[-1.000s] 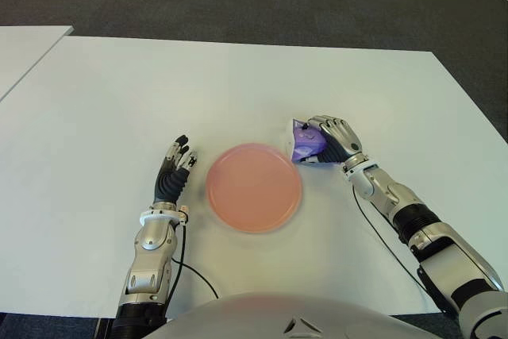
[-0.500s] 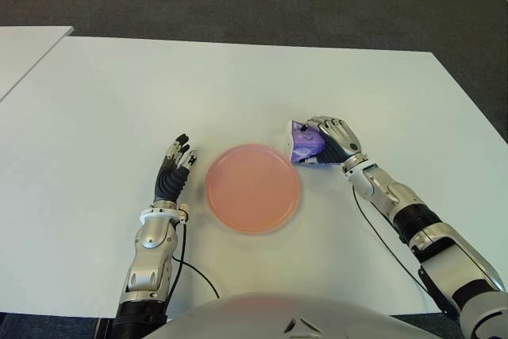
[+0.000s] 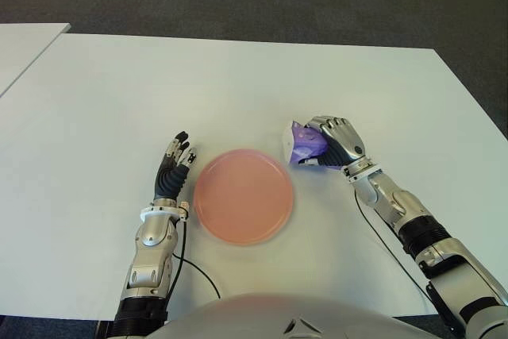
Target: Put the tissue paper into the plate.
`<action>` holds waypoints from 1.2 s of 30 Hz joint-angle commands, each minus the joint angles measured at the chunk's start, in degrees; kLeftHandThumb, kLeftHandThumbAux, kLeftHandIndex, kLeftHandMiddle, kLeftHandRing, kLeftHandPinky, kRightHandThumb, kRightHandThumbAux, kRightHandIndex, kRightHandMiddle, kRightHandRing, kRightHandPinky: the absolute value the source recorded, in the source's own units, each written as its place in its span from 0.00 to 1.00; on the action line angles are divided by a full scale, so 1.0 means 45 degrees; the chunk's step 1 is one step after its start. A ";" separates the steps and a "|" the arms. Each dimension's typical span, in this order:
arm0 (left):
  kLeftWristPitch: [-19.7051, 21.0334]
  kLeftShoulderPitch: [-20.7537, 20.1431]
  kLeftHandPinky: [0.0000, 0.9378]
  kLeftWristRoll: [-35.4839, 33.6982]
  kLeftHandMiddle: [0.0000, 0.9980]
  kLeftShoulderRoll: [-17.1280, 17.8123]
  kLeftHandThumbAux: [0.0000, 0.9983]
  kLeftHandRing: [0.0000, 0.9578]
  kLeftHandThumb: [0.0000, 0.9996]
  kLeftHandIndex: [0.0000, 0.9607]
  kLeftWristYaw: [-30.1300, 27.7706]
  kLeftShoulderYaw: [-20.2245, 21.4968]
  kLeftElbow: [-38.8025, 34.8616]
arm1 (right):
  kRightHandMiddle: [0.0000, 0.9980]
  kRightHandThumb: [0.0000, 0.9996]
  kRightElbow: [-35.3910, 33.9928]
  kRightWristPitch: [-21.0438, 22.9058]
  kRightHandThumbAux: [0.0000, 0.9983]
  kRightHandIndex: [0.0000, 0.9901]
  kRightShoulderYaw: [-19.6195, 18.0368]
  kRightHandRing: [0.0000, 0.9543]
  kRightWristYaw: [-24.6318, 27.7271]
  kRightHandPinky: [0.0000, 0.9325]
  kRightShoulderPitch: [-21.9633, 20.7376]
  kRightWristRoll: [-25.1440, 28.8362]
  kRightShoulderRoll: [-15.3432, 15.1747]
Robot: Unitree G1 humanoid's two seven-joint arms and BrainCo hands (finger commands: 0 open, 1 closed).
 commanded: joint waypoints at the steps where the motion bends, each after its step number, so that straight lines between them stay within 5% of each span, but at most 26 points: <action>1: 0.0016 -0.0025 0.00 -0.0110 0.00 -0.0111 0.50 0.00 0.00 0.00 -0.0087 0.0025 0.0312 | 0.88 0.75 -0.0791 -0.0157 0.71 0.45 -0.0833 0.92 -0.0227 0.92 -0.0511 0.0284 0.0365; 14: 0.0045 -0.0096 0.00 -0.0076 0.00 -0.0257 0.50 0.00 0.00 0.00 -0.0004 0.0005 0.0347 | 0.86 0.75 -0.3391 0.0687 0.71 0.45 -0.2562 0.90 0.0855 0.91 -0.0552 0.0841 0.1192; 25: 0.0149 -0.0058 0.00 0.0203 0.00 -0.0322 0.50 0.00 0.00 0.00 0.0205 -0.0096 0.0185 | 0.86 0.75 -0.3699 0.0508 0.71 0.45 -0.2713 0.90 0.0977 0.91 -0.1275 0.0502 0.1930; 36: 0.0384 0.0002 0.00 0.0327 0.00 -0.0358 0.50 0.00 0.00 0.00 0.0295 -0.0110 0.0012 | 0.85 0.75 -0.4738 0.0484 0.71 0.45 -0.2579 0.89 0.1727 0.90 -0.0833 0.0447 0.2099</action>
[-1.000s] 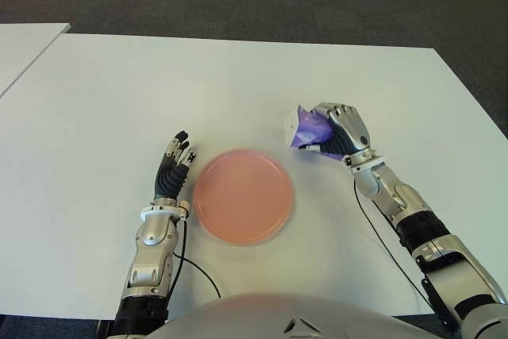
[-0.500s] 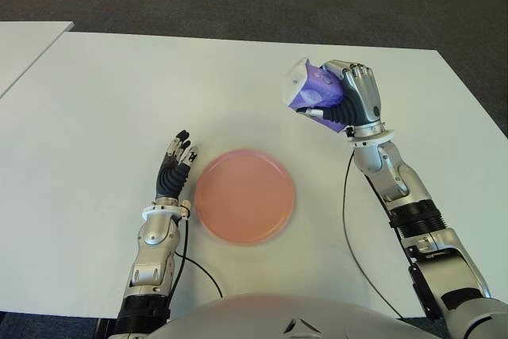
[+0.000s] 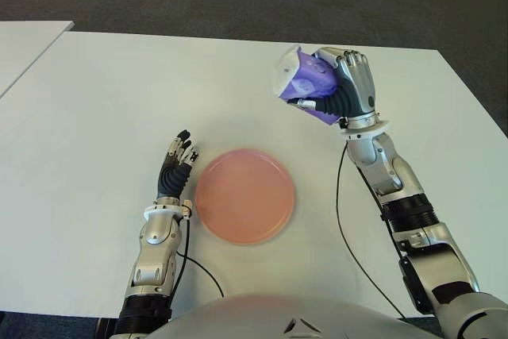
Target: Put the tissue paper into the plate.
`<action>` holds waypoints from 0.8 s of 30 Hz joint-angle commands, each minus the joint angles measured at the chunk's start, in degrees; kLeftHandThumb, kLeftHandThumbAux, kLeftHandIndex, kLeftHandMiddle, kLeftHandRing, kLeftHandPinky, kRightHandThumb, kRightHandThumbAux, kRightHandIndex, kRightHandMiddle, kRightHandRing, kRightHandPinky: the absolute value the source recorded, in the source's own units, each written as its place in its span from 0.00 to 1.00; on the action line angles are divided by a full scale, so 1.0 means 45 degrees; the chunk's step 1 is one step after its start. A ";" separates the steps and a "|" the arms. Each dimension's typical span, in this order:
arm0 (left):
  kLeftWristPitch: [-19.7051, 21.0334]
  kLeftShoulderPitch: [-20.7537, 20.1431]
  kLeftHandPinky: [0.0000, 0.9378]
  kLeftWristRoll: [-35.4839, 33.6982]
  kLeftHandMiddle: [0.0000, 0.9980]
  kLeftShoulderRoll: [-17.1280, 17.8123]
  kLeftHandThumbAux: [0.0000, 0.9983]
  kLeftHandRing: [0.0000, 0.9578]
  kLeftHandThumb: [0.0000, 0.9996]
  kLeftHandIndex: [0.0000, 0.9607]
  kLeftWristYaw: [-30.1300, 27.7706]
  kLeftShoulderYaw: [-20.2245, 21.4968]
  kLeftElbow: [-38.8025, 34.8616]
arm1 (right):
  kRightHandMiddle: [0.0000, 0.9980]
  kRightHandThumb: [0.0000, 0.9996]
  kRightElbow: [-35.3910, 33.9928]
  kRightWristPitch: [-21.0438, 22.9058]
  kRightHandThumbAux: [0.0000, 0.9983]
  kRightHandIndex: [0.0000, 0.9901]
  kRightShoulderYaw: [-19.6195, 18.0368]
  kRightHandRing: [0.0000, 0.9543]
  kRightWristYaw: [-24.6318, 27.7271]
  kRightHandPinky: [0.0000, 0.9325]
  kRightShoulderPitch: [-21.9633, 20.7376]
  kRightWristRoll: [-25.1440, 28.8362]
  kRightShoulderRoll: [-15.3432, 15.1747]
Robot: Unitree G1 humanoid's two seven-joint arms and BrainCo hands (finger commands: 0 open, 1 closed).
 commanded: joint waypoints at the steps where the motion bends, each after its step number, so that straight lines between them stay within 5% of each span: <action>1: 0.0325 0.0108 0.00 0.0103 0.00 -0.0110 0.50 0.00 0.00 0.00 0.0173 0.0000 0.0012 | 0.85 0.75 -0.0803 -0.0148 0.71 0.45 0.0248 0.89 0.0513 0.89 0.0500 -0.0112 0.0225; 13: 0.0331 0.0157 0.00 0.0111 0.00 -0.0222 0.51 0.00 0.00 0.00 0.0231 0.0042 0.0006 | 0.84 0.75 -0.3340 -0.1341 0.71 0.45 0.1741 0.88 0.2917 0.90 0.1376 -0.0395 0.0198; 24: 0.0309 0.0221 0.00 -0.0102 0.00 -0.0208 0.49 0.00 0.00 0.00 -0.0003 0.0071 0.0131 | 0.84 0.75 -0.2974 -0.3116 0.71 0.45 0.2587 0.87 0.4792 0.90 0.1900 0.1274 0.0343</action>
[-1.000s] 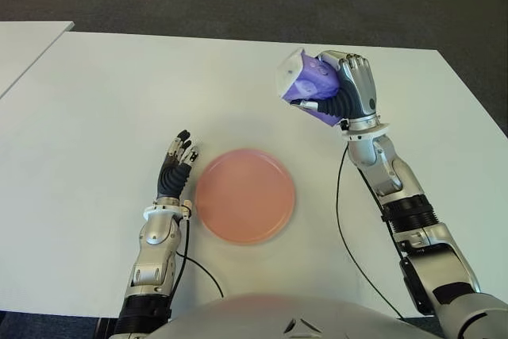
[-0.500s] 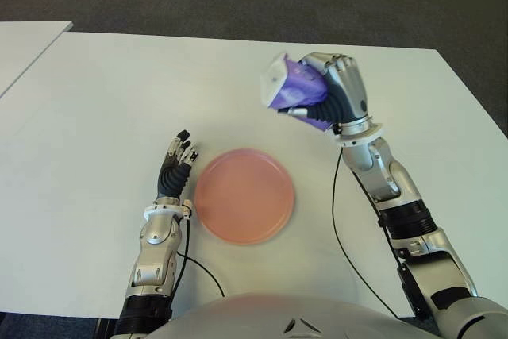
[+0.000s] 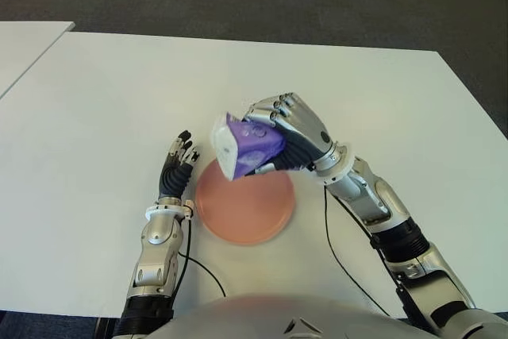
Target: Put the tissue paper into the plate.
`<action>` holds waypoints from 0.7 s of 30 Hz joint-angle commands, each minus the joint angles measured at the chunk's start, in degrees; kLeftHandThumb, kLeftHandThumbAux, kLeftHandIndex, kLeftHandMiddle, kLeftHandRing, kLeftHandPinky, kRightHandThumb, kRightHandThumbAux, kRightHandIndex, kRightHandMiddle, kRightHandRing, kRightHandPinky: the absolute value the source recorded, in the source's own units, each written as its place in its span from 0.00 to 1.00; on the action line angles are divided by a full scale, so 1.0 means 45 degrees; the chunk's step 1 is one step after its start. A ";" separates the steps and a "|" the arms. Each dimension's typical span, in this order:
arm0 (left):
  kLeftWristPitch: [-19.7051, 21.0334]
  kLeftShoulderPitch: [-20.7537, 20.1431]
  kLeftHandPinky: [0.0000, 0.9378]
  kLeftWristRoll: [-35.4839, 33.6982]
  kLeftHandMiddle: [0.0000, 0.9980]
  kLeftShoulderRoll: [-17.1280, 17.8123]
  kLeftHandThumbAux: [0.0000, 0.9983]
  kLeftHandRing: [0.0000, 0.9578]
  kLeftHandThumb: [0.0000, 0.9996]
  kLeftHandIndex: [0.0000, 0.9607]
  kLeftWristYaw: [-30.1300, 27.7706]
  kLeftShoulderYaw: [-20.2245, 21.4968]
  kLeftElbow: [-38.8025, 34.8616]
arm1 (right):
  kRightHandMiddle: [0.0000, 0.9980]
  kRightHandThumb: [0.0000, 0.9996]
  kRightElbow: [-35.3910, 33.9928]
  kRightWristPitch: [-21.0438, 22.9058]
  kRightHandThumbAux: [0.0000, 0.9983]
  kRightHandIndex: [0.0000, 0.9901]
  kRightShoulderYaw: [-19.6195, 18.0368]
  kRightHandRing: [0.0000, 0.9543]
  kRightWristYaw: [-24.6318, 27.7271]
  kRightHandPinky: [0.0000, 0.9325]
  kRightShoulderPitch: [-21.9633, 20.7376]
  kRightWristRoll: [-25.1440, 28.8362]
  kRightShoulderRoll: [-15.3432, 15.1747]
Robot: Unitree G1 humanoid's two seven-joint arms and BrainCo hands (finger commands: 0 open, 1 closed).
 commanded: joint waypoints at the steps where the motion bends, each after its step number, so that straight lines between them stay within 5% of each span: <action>1: 0.0086 0.0187 0.00 -0.0165 0.00 -0.0012 0.49 0.00 0.00 0.00 -0.0116 0.0077 0.0279 | 0.84 0.75 0.0290 -0.0662 0.71 0.45 0.0399 0.87 0.0896 0.89 0.0165 0.0549 -0.0015; 21: -0.0242 -0.0202 0.00 -0.0711 0.00 -0.0106 0.51 0.00 0.00 0.00 -0.0222 0.0346 0.0961 | 0.83 0.74 0.0219 -0.1504 0.71 0.44 0.1025 0.86 0.2769 0.89 0.0546 -0.0099 0.0115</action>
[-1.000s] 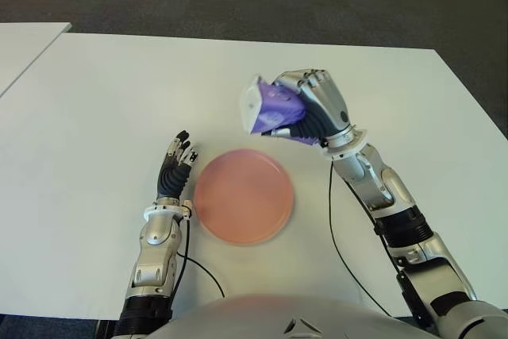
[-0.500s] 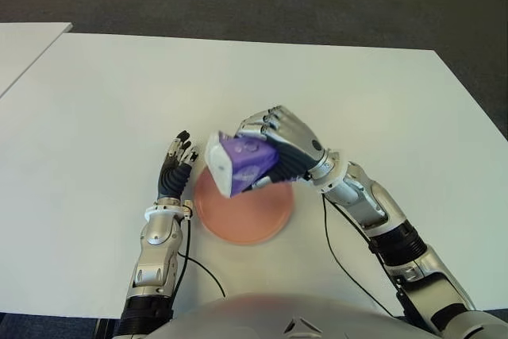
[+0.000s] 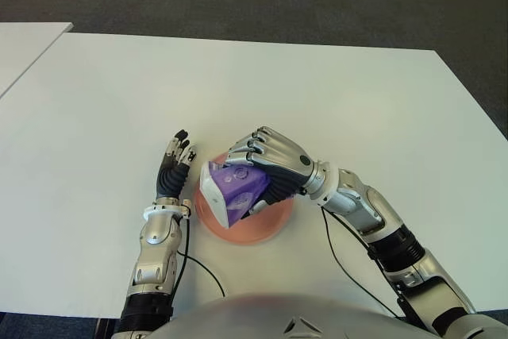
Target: Put the tissue paper into the plate.
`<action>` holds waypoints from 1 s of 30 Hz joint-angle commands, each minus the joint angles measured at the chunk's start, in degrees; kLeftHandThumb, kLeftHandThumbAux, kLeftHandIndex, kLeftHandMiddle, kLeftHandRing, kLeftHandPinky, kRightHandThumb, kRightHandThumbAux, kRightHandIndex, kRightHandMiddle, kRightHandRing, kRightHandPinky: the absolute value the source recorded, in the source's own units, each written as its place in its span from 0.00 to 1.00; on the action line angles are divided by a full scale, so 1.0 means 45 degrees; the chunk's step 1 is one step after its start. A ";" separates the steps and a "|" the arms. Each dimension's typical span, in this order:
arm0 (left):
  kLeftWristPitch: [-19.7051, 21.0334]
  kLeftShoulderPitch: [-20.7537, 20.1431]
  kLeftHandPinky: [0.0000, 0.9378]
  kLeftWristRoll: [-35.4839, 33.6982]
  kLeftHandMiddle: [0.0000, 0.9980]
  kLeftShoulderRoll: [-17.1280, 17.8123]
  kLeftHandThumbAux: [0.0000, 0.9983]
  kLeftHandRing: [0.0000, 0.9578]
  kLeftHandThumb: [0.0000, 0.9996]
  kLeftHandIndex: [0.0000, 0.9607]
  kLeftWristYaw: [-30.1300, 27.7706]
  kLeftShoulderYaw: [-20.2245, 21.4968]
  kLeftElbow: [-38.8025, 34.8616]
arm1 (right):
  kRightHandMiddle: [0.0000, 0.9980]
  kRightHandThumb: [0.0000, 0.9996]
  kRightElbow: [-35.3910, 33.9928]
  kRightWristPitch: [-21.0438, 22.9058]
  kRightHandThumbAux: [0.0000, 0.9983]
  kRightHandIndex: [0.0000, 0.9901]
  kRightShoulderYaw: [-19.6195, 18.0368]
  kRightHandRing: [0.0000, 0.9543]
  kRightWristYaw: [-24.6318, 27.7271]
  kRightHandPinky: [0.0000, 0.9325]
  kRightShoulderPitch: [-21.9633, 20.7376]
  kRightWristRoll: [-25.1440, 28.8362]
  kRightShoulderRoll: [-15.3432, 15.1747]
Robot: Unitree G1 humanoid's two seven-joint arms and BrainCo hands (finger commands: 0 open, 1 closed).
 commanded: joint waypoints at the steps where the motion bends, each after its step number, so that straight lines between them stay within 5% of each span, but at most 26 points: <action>1: 0.0337 0.0076 0.00 -0.0228 0.00 -0.0091 0.51 0.00 0.00 0.00 -0.0169 0.0021 0.0325 | 0.83 0.74 0.0119 0.0048 0.71 0.44 0.0159 0.87 0.0352 0.90 0.0126 -0.0355 0.0111; 11: 0.0343 0.0096 0.00 -0.0185 0.00 0.0059 0.50 0.00 0.00 0.00 -0.0219 -0.0034 0.0278 | 0.82 0.74 0.0501 0.0704 0.71 0.44 0.0144 0.85 0.0810 0.88 0.0324 -0.0538 0.0379; 21: 0.0191 0.0186 0.00 0.0132 0.00 0.0218 0.49 0.00 0.00 0.00 -0.0206 -0.0119 0.0271 | 0.81 0.74 0.2645 0.1160 0.71 0.45 0.0141 0.85 -0.0054 0.88 -0.0443 -0.1703 0.0805; 30: 0.0166 0.0257 0.00 0.0141 0.00 0.0247 0.50 0.00 0.00 0.00 -0.0326 -0.0139 0.0187 | 0.81 0.75 0.3093 0.1487 0.71 0.45 0.0109 0.85 -0.0321 0.88 -0.0518 -0.1712 0.1070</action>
